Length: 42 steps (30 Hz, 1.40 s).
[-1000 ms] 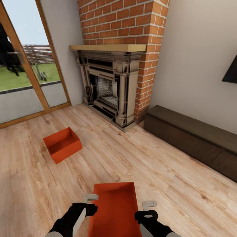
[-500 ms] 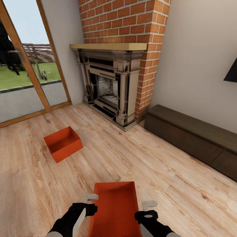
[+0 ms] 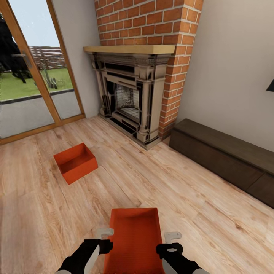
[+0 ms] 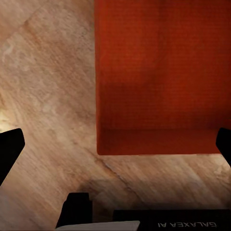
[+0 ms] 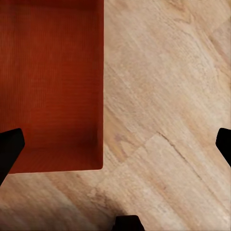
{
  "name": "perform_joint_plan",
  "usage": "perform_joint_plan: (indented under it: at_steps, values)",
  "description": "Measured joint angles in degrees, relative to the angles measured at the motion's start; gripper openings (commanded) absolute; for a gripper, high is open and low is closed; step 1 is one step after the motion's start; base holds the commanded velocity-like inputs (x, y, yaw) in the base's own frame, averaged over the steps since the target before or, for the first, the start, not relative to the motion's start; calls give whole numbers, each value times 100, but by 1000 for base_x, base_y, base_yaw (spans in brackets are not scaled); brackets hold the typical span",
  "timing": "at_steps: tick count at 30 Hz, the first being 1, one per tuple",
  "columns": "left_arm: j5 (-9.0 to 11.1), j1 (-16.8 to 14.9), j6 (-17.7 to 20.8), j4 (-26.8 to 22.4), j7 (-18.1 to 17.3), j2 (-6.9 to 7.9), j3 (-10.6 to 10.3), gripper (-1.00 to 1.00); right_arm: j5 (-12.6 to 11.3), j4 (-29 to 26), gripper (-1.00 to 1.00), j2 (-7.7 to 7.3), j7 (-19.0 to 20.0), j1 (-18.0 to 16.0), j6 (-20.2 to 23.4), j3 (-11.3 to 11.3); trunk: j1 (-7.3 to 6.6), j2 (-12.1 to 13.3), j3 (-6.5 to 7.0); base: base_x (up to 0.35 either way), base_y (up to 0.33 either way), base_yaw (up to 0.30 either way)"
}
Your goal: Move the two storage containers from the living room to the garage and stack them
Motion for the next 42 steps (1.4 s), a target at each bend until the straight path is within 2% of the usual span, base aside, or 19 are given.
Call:
perform_joint_plan:
  at_steps: [6, 13, 29, 42]
  values:
    - [-8, -1, -158, 124, 2, -27, 0, 100, 0, -4, 100, -11, 5, 0, -29, -1, 0, 0, -16, 0, 0, 13]
    - [-10, -1, -153, 135, 0, -27, -1, 100, 0, -5, 100, -19, 6, 0, -12, -12, 0, 0, -33, 0, 0, 1]
    - [-10, -1, -150, 136, 2, -22, -8, 100, 0, -8, 100, -16, -1, 0, -30, -12, 0, 0, -173, 0, 0, 0]
    - [-24, -1, -156, 136, 0, -22, -9, 100, 0, -9, 100, -13, -2, 0, -45, -13, 0, 0, -195, 0, 0, 0]
